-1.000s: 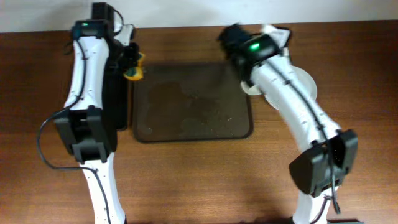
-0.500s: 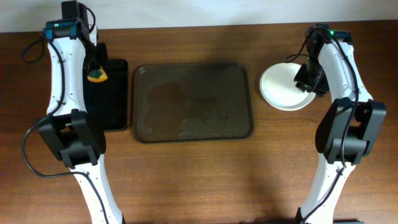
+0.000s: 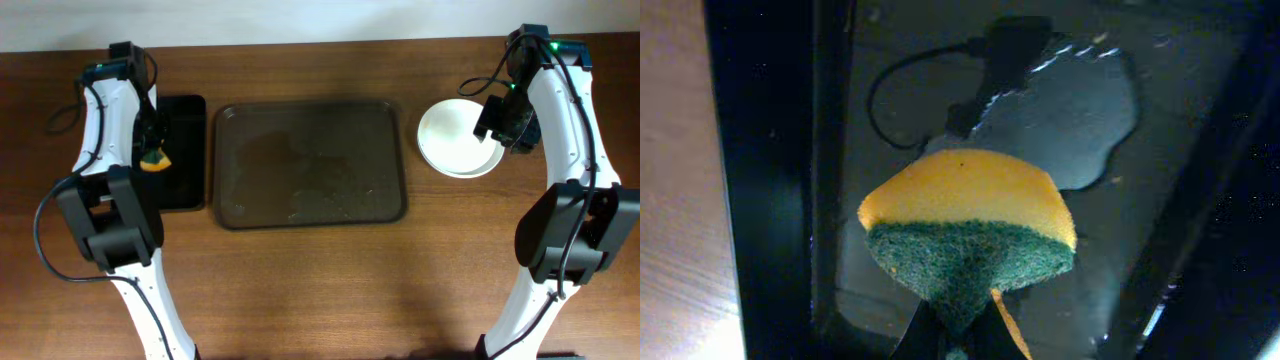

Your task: Clean dirty plates on tray and stack at the side

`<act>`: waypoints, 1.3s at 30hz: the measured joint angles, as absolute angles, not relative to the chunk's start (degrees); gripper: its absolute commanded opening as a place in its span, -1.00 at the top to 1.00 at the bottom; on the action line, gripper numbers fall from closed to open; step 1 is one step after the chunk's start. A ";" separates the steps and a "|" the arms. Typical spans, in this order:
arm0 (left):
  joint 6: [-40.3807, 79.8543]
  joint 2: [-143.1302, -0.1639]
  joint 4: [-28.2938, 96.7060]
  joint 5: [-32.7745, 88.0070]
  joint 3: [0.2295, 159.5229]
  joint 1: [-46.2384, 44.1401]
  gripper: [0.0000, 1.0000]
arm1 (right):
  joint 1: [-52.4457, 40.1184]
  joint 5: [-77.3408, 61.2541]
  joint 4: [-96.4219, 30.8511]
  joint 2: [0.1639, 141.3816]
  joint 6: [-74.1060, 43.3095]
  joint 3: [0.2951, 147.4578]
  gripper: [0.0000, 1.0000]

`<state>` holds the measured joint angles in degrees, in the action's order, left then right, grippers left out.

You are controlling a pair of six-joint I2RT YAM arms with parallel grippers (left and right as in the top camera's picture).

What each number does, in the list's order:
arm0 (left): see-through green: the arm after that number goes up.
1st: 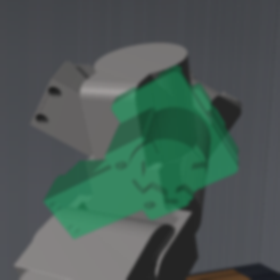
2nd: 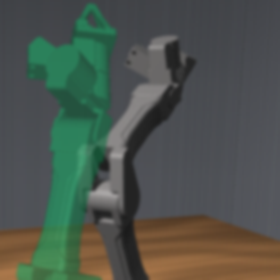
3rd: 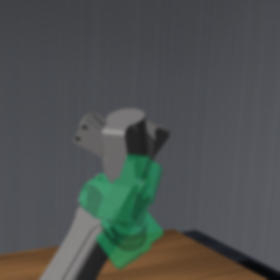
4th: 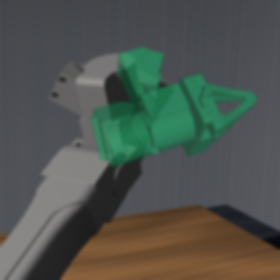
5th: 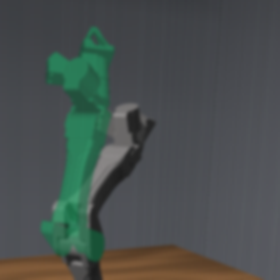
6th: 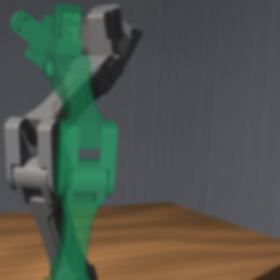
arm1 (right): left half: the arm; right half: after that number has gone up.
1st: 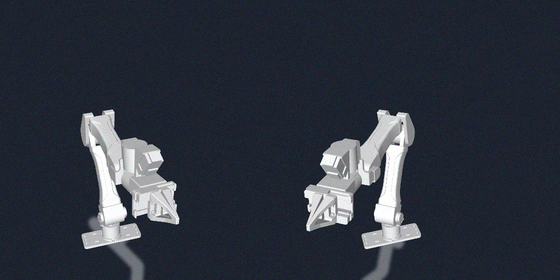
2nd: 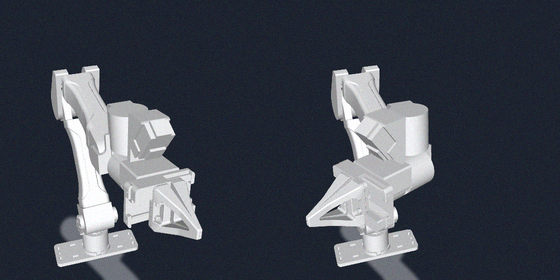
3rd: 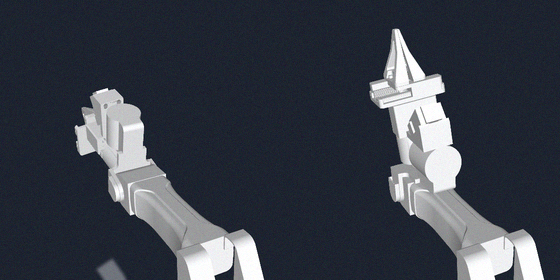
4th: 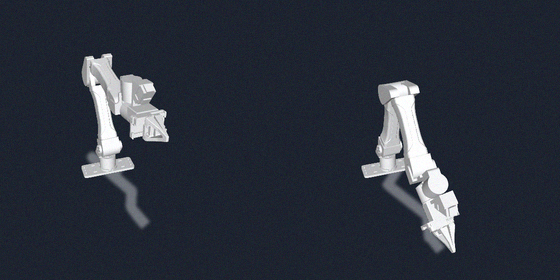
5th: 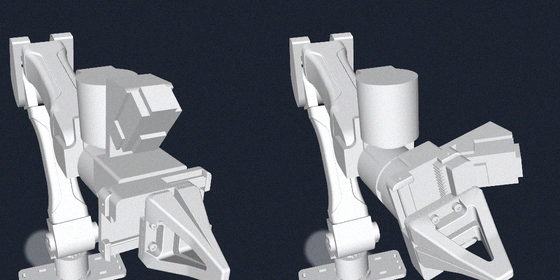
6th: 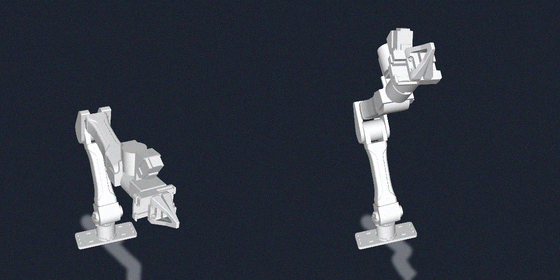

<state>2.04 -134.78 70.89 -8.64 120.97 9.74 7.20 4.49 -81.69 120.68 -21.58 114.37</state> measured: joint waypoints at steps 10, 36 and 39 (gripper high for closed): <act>4.36 -127.37 72.75 -4.51 122.28 11.77 -0.98 | 7.09 3.49 -84.49 119.44 -17.76 116.68 -0.04; 4.40 -115.00 76.88 4.56 124.68 11.70 -0.98 | 2.72 6.79 -77.23 61.47 -10.79 106.91 -0.97; 4.40 -115.00 76.84 4.56 124.68 11.70 -0.98 | 2.72 6.57 -55.90 45.76 -10.50 81.45 -0.97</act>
<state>4.40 -115.00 76.84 4.56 124.68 11.70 2.72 6.57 -55.90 45.76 -10.50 81.45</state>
